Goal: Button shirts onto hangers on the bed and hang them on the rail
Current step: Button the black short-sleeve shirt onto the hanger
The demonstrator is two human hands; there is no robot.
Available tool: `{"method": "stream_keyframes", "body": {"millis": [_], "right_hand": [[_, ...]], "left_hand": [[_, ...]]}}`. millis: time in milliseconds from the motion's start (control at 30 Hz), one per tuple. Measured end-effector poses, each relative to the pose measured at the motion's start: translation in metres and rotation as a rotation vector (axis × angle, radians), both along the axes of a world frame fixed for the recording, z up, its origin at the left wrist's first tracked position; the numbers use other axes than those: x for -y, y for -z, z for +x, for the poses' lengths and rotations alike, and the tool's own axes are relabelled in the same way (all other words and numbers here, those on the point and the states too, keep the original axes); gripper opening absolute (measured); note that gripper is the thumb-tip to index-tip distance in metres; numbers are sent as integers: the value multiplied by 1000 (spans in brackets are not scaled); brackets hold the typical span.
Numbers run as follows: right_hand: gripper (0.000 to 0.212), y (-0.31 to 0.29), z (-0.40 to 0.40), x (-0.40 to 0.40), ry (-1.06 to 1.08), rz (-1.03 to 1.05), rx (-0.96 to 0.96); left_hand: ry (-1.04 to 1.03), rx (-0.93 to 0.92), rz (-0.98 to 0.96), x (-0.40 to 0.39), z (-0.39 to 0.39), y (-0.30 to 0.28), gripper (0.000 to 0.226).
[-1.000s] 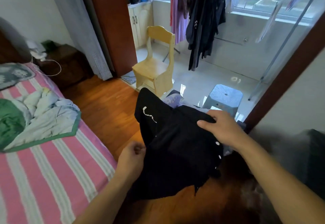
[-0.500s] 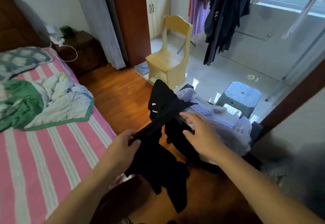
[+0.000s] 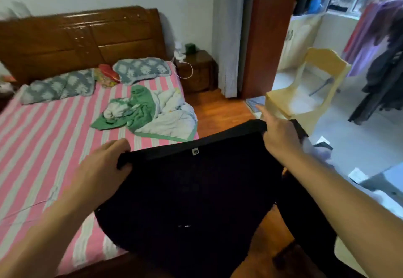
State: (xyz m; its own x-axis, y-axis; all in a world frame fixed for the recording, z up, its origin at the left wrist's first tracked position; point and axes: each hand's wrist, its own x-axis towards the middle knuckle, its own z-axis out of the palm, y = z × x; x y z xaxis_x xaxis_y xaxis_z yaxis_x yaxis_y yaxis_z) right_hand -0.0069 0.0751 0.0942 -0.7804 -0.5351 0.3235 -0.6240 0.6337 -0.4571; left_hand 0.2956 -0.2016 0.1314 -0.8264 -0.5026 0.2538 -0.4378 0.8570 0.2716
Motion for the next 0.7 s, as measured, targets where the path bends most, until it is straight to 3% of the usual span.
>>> {"method": "stream_keyframes", "body": {"millis": [133,267,300,400,467,567,600,700], "right_hand": [[35,-10,82,91,-347,39,74],[10,-4,170,184,-403,-103,429],[9,-2,186,207,-415,-91,593],[42,3,229,261,-529,215,1046],[44,10,258,291,-669,418,1180],[62,27,298,332,-866,453,1392],[64,31,313,344,-945,449,1496],[42,42,358,386,-1062,370,1668]], "left_hand": [[-256,-55,-43,93,90,-5,36],[-425,-45,98,159,188,-1,23],[-417,-19,171,172,211,1,19],[-434,90,433,210,282,9,22],[-446,247,523,229,332,14,18],[-480,435,650,235,403,19,9],[-507,432,710,235,426,18,8],[-615,259,861,243,485,13,11]]}}
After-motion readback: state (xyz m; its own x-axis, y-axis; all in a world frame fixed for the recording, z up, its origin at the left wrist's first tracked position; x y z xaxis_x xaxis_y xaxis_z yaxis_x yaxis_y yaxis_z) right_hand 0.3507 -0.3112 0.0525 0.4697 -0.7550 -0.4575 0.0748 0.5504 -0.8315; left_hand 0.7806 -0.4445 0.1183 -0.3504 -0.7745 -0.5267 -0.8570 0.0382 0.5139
